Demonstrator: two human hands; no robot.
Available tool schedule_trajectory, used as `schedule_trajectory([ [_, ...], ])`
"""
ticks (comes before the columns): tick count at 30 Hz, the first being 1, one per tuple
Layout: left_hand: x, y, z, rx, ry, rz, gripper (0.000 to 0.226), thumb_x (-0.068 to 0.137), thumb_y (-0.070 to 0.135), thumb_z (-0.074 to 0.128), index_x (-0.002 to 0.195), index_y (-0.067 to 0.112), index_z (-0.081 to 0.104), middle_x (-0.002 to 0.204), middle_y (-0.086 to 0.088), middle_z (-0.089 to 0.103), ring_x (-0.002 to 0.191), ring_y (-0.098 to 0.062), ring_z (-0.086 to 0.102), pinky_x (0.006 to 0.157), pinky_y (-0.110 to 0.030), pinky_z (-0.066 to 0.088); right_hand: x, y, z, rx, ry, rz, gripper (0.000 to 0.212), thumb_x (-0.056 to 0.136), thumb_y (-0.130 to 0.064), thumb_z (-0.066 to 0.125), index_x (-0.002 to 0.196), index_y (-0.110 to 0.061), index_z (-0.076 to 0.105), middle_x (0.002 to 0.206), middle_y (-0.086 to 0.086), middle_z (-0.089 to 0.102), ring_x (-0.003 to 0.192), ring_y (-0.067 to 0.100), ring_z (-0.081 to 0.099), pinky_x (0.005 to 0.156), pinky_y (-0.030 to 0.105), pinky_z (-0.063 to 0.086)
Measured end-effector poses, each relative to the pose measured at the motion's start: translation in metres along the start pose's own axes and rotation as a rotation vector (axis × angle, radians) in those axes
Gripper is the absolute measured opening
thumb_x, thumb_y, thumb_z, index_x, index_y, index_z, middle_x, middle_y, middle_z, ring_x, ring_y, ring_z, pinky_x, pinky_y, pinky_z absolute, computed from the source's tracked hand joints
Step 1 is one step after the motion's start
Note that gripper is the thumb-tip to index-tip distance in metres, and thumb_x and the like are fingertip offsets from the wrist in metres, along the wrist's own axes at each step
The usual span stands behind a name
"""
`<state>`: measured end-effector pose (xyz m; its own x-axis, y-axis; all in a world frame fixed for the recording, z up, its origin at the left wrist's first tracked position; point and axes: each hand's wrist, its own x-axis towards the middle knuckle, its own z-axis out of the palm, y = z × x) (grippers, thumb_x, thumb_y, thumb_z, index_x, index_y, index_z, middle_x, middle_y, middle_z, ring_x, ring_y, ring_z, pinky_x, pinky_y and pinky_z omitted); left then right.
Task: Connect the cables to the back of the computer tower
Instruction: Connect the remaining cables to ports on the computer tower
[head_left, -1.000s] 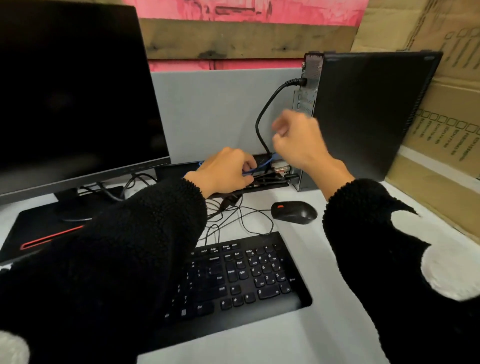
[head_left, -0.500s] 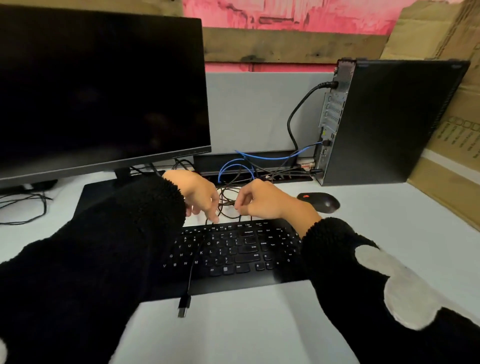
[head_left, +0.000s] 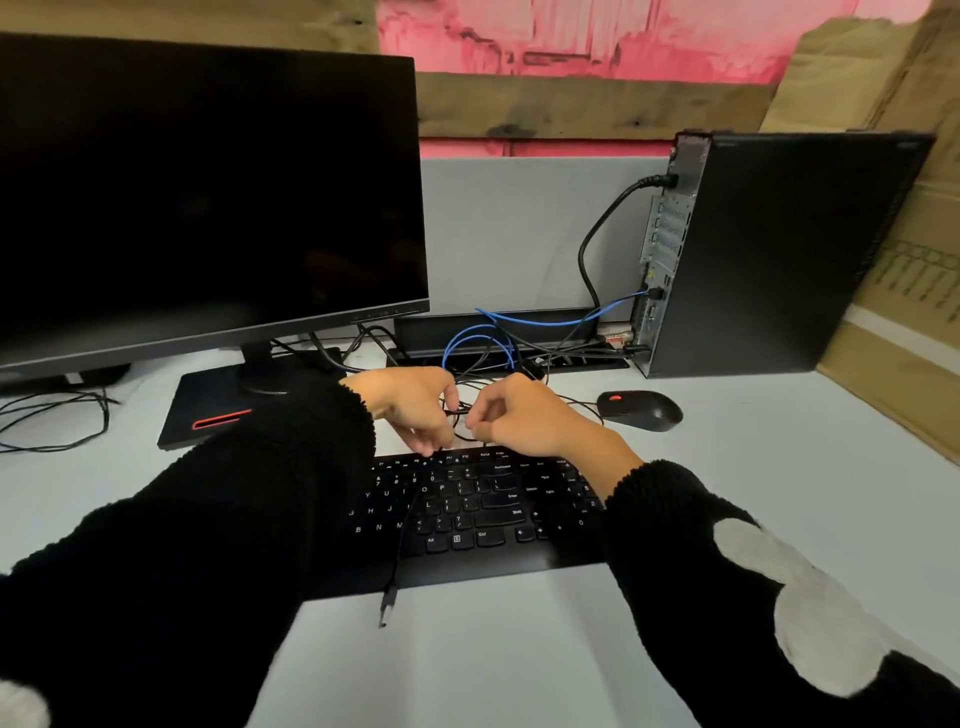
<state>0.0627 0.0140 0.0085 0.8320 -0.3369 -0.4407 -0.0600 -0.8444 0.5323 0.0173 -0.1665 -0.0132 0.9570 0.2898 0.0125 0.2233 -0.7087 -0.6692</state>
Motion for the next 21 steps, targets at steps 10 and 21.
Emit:
schedule_trajectory([
  [10, 0.023, 0.02, 0.014, -0.606, 0.333, 0.234, 0.026, 0.085, -0.004, 0.077, 0.082, 0.009, 0.055, 0.071, -0.011, 0.065, 0.057, -0.012, 0.069, 0.063, -0.024, 0.062, 0.001, 0.006, -0.01, 0.284, 0.073, 0.126, 0.021, 0.09, -0.019, 0.077, 0.095, -0.015, 0.058, 0.077, 0.001, 0.079, 0.067, 0.015, 0.073, 0.083, 0.032, 0.057],
  [21, 0.044, -0.004, 0.009, 0.292, 0.457, 0.065, 0.021, 0.098, 0.019, 0.054, 0.09, 0.026, 0.072, 0.1, 0.002, 0.071, 0.094, -0.018, 0.067, 0.09, -0.038, 0.057, 0.012, 0.041, -0.028, -0.07, 0.172, 0.218, 0.018, 0.088, 0.0, 0.068, 0.091, -0.014, 0.077, 0.067, 0.008, 0.074, 0.054, 0.009, 0.067, 0.065, 0.027, 0.062],
])
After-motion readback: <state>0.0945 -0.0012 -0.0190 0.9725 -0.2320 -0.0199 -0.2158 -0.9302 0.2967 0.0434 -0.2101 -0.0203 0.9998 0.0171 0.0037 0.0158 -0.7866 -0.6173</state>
